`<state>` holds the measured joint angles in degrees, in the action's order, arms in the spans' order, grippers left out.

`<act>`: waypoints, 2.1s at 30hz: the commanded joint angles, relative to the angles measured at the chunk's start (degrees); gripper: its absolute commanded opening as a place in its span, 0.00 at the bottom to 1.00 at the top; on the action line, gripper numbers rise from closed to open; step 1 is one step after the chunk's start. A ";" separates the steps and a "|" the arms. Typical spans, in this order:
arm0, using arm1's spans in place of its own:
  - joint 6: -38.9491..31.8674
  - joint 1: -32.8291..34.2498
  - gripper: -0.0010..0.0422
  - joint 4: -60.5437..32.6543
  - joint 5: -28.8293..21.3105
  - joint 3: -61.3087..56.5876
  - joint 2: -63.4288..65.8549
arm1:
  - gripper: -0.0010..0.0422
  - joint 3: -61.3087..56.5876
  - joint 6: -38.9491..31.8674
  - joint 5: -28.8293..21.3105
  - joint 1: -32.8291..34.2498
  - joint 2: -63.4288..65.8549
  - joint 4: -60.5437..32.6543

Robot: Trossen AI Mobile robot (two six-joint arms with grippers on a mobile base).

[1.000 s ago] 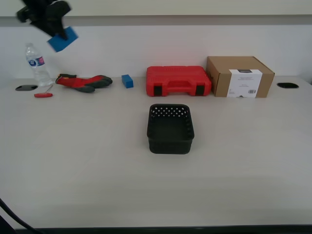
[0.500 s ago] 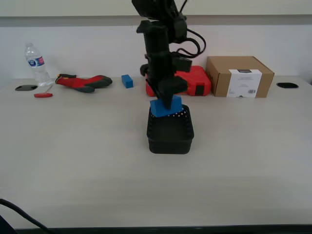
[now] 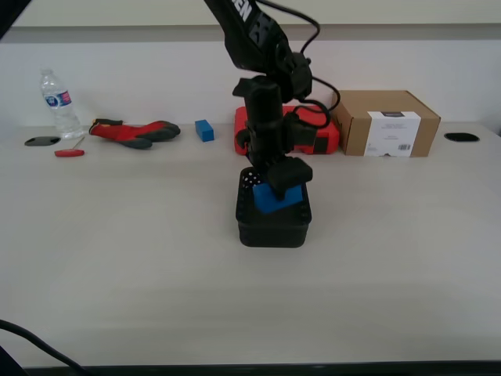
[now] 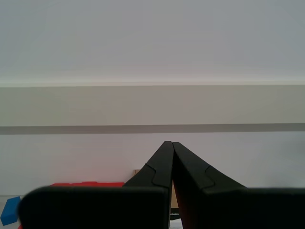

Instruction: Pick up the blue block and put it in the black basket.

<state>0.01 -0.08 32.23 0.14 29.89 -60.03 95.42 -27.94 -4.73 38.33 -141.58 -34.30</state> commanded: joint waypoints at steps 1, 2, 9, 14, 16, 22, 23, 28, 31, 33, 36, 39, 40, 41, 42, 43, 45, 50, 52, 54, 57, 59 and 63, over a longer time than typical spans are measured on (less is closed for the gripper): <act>0.00 0.02 0.02 -0.09 0.04 0.11 -0.02 | 0.02 -0.11 0.17 0.87 0.02 -0.76 0.35; 0.00 0.02 0.02 -0.15 0.02 0.11 -0.02 | 0.02 -0.11 0.17 0.90 -0.04 -0.68 1.16; 0.00 0.02 0.02 -0.15 0.02 0.11 -0.02 | 0.02 -0.09 1.86 1.70 -0.33 -0.59 2.75; 0.00 0.02 0.02 -0.15 0.04 0.11 -0.02 | 0.02 -0.09 2.10 1.64 -0.50 -0.59 1.79; 0.00 0.02 0.02 -0.15 0.02 0.11 -0.02 | 0.02 -0.09 2.08 1.22 -0.57 -0.59 0.15; 0.00 0.02 0.02 -0.17 0.04 0.11 -0.02 | 0.27 -0.09 2.14 1.25 -0.74 -0.59 -2.75; 0.00 0.02 0.02 -0.13 0.02 0.11 -0.02 | 0.38 -0.09 2.14 1.27 -0.76 -0.59 -2.71; 0.00 0.02 0.02 -0.15 0.02 0.11 -0.02 | 0.94 -0.09 2.03 1.29 -0.83 -0.59 -2.95; 0.00 0.02 0.02 -0.15 0.04 0.11 -0.02 | 0.79 -0.09 2.03 1.29 -0.87 -0.59 -2.86; 0.00 0.02 0.02 -0.15 0.02 0.11 -0.02 | 0.57 -0.09 2.03 1.25 -0.92 -0.59 -2.64; 0.00 0.02 0.02 -0.15 0.04 0.11 -0.02 | 0.22 0.74 2.03 0.81 -0.96 -0.59 -2.60; 0.00 0.02 0.02 -0.15 0.02 0.11 -0.02 | 0.03 2.03 1.86 -1.51 -1.03 -0.59 -2.38; 0.00 0.02 0.02 -0.15 0.04 0.11 -0.02 | 0.02 2.21 1.86 -1.73 -1.03 -0.59 -2.27; 0.00 0.02 0.02 -0.15 0.02 0.11 -0.02 | 0.02 2.19 1.86 -1.70 -1.03 -0.59 -2.01; 0.00 0.02 0.02 -0.15 0.02 0.11 -0.02 | 0.02 2.21 1.84 -1.73 -1.05 -0.59 -2.01; 0.00 0.02 0.02 -0.15 0.02 0.11 -0.02 | 0.02 2.19 1.84 -1.73 -1.05 -0.59 -2.05; 0.00 0.02 0.02 -0.15 0.02 0.11 -0.02 | 0.02 2.19 1.84 -1.75 -1.07 -0.59 -2.05; 0.00 0.02 0.02 -0.15 0.02 0.11 -0.02 | 0.02 2.40 1.84 -1.70 -1.09 -0.57 -1.95; 0.00 0.02 0.02 -0.15 0.02 0.11 -0.02 | 0.02 2.40 1.86 -1.70 -1.11 -0.57 -1.86; 0.00 0.02 0.02 -0.15 0.04 0.11 -0.02 | 0.02 2.40 1.86 -1.73 -1.11 -0.57 -1.66; 0.00 0.02 0.02 -0.15 0.02 0.11 -0.02 | 0.02 2.40 1.86 -1.70 -1.11 -0.57 -1.46; 0.00 0.02 0.02 -0.15 0.02 0.11 -0.02 | 0.02 2.40 1.86 -1.70 -1.14 -0.57 -1.33; 0.00 0.02 0.02 -0.15 0.04 0.11 -0.02 | 0.02 2.40 1.86 -1.70 -1.11 -0.57 -0.85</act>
<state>0.01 -0.08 31.92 0.14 29.89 -60.03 97.80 -25.85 -6.15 37.19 -142.19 -35.35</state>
